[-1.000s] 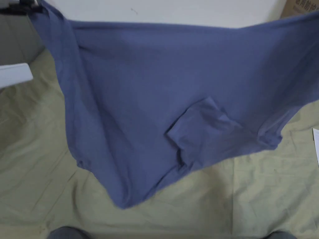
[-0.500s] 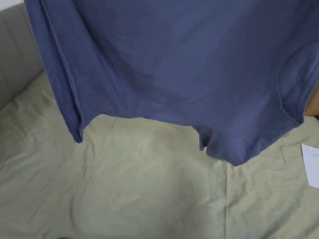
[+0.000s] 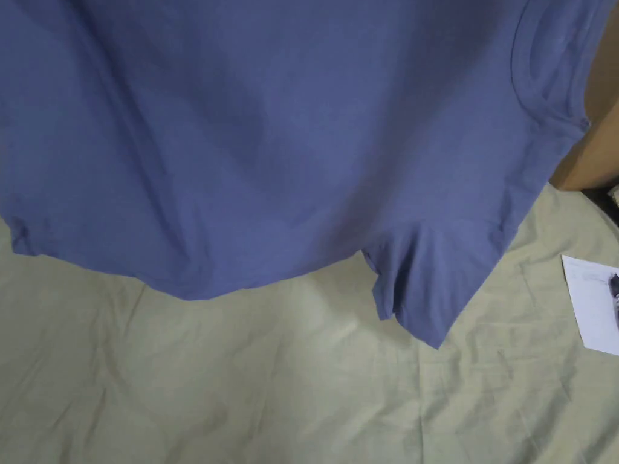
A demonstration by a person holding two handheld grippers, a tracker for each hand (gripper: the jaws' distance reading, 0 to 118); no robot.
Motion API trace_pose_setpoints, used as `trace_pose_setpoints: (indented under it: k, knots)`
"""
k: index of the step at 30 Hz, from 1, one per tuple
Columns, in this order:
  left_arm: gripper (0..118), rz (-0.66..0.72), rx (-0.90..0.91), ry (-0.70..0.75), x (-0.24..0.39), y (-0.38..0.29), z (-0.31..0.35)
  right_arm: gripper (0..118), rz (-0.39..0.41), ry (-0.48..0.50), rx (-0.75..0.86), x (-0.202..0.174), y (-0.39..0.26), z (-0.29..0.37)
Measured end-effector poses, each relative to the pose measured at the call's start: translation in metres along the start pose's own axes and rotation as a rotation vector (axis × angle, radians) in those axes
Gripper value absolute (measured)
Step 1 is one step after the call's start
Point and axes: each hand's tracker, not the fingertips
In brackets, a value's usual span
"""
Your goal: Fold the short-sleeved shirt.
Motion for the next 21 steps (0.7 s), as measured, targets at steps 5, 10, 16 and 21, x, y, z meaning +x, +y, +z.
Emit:
trace_pose_setpoints:
  k: [5,10,16,21]
  knots:
    - [0,-0.053,0.042,0.043,0.034,-0.011,-0.057,0,0.01,-0.072,0.009,-0.022,0.001,-0.036]
    - [0,0.007,0.112,0.052,0.046,-0.016,-0.101,0,-0.031,-0.105,0.06,-0.054,0.013,-0.148]
    - [0,0.072,0.252,0.074,0.044,-0.026,-0.13,0,-0.08,-0.119,0.159,-0.067,0.018,-0.184]
    - [0,0.12,0.277,0.087,0.046,-0.037,-0.142,0,-0.08,-0.143,0.29,-0.079,0.02,-0.194]
